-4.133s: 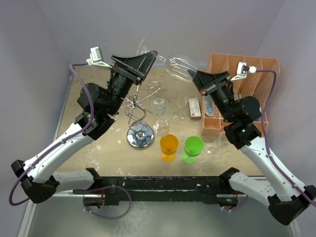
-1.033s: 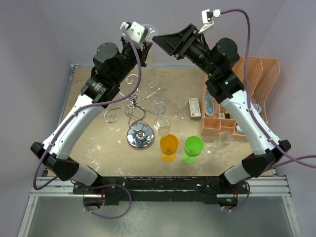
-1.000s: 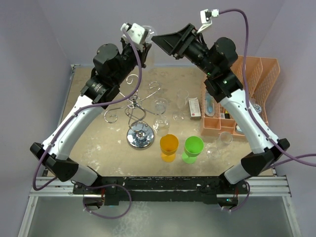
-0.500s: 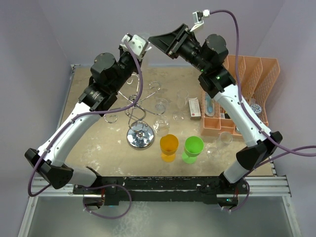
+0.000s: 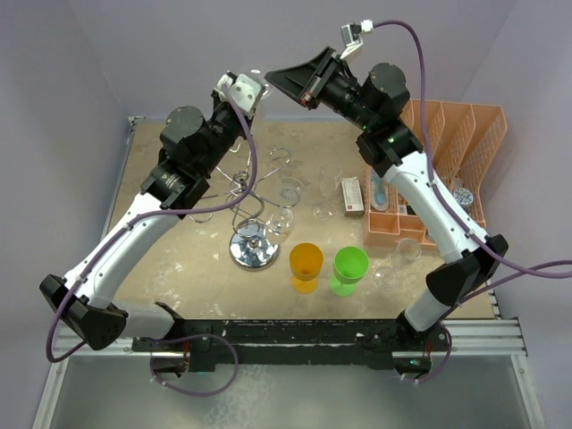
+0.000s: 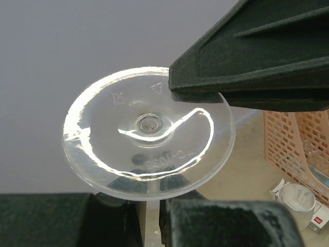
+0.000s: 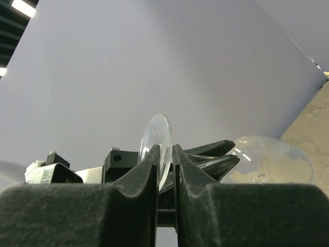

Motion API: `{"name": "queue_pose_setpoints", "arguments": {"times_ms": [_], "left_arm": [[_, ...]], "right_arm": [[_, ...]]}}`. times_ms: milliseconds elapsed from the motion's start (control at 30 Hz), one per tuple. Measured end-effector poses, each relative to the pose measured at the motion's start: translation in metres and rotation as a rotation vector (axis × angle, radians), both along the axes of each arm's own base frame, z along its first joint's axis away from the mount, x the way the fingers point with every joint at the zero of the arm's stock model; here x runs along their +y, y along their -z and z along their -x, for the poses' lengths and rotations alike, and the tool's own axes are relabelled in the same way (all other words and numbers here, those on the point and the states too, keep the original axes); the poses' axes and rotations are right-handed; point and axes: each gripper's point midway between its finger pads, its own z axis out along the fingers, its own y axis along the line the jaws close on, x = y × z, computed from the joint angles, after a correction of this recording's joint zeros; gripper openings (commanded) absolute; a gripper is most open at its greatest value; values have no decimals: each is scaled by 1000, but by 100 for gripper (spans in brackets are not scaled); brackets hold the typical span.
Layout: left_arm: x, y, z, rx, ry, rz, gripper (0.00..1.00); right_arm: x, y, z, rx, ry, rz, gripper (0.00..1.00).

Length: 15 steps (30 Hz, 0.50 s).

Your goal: Place the wine glass upside down on the wine glass rack

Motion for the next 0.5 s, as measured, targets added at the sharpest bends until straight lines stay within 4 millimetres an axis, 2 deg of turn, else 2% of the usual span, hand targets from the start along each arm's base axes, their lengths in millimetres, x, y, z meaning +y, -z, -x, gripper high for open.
{"name": "queue_pose_setpoints", "arguments": {"times_ms": [133, 267, 300, 400, 500], "left_arm": [[2, 3, 0, -10, -6, -16, 0], [3, 5, -2, -17, -14, -28, 0], [4, 6, -2, -19, -17, -30, 0], [5, 5, -3, -33, -21, -27, 13], [7, 5, -2, -37, -27, -9, 33]], "right_arm": [[5, 6, 2, 17, -37, 1, 15], [9, 9, 1, 28, -61, -9, 0], [10, 9, 1, 35, -67, -16, 0], [10, 9, 1, 59, -76, -32, 0], [11, 8, 2, 72, -88, -46, 0]]}}
